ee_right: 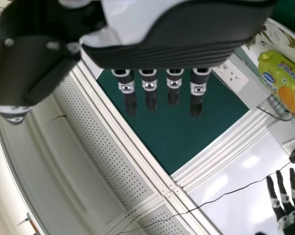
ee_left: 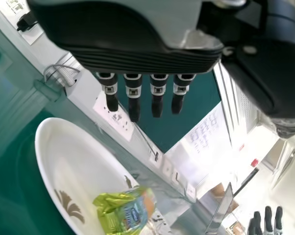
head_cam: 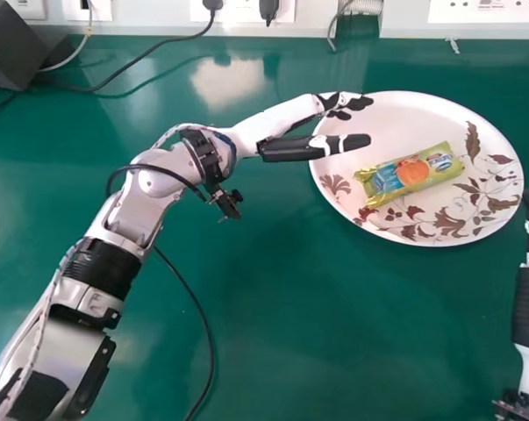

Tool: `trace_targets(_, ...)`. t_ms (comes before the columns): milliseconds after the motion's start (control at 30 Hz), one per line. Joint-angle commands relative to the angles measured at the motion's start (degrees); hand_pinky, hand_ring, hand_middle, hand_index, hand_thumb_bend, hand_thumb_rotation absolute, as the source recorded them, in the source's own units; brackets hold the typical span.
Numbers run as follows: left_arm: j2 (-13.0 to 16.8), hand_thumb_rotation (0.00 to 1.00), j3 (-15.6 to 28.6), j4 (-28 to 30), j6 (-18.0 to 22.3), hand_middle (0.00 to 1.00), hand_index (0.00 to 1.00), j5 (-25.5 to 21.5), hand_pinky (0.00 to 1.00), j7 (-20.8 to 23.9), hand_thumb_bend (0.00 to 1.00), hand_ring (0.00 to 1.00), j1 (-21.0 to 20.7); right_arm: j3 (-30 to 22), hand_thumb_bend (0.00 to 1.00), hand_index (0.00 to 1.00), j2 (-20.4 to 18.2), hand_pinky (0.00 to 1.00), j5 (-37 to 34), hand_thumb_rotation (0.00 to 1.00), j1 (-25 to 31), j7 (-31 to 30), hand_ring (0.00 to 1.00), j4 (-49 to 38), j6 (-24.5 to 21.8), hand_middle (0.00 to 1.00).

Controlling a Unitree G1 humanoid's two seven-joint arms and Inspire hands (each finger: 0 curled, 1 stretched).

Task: Pick up biscuit and place it in the plate

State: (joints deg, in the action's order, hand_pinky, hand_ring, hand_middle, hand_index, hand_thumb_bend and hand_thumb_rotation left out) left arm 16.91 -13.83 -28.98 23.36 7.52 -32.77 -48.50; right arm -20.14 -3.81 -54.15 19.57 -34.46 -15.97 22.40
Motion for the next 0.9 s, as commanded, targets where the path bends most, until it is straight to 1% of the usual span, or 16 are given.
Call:
trace_targets(0, 0.2, 0.60, 1.7, 1.3, 0.4, 1.00, 1.00, -2.1, 1.00, -0.4, 1.00, 0.94, 2.0, -0.5, 1.00, 0.98, -0.8, 0.98, 0.1, 0.47, 0.3, -0.3, 1.00, 0.0, -0.2, 1.00)
trace_targets(33, 0.1, 0.60, 2.1, 1.3, 1.0, 1.00, 1.00, -2.7, 1.00, -0.2, 1.00, 0.94, 2.3, -0.5, 1.00, 0.97, -0.7, 0.97, 0.1, 0.47, 0.2, -0.2, 1.00, 0.0, -0.2, 1.00)
trace_targets(133, -0.1, 0.61, 3.3, 1.5, 1.5, 1.00, 1.00, -4.5, 0.99, -0.7, 1.00, 0.94, 3.0, -0.5, 1.00, 0.96, -0.7, 0.91, 0.1, 0.47, -0.1, -0.3, 1.00, 0.2, -0.3, 1.00)
trace_targets(200, -0.2, 0.61, 4.0, 1.8, 1.7, 1.00, 1.00, -5.8, 1.00, -1.1, 1.00, 0.95, 3.5, -0.5, 1.00, 0.96, -0.7, 0.88, 0.0, 0.47, -0.2, -0.3, 1.00, 0.2, -0.3, 1.00)
trace_targets(300, -0.8, 0.62, 5.1, 1.8, 1.9, 1.00, 0.99, -8.1, 0.99, -2.1, 1.00, 0.95, 4.1, -0.5, 1.00, 0.96, -0.8, 0.88, 0.3, 0.47, -0.2, -0.1, 1.00, 0.4, -0.3, 1.00)
trace_targets(600, -2.2, 0.61, 8.5, 3.8, -0.4, 1.00, 0.99, -16.5, 1.00, -5.2, 1.00, 0.94, 7.1, -0.7, 1.00, 0.95, -0.7, 0.95, -0.7, 0.40, -0.2, -0.7, 1.00, 0.4, -0.9, 1.00)
trace_targets(733, -2.9, 0.63, 10.2, 4.5, -1.2, 1.00, 1.00, -19.7, 1.00, -6.4, 1.00, 0.94, 8.2, -0.7, 1.00, 0.94, -0.6, 0.94, -0.4, 0.42, -0.5, -0.9, 1.00, 0.5, -0.9, 1.00)
trace_targets(867, -3.3, 0.62, 11.6, 5.4, -2.0, 1.00, 0.98, -22.1, 0.97, -7.3, 1.00, 0.94, 9.3, -0.8, 1.00, 0.93, -0.8, 0.93, -0.3, 0.45, -0.6, -0.2, 1.00, 0.3, -1.2, 1.00)
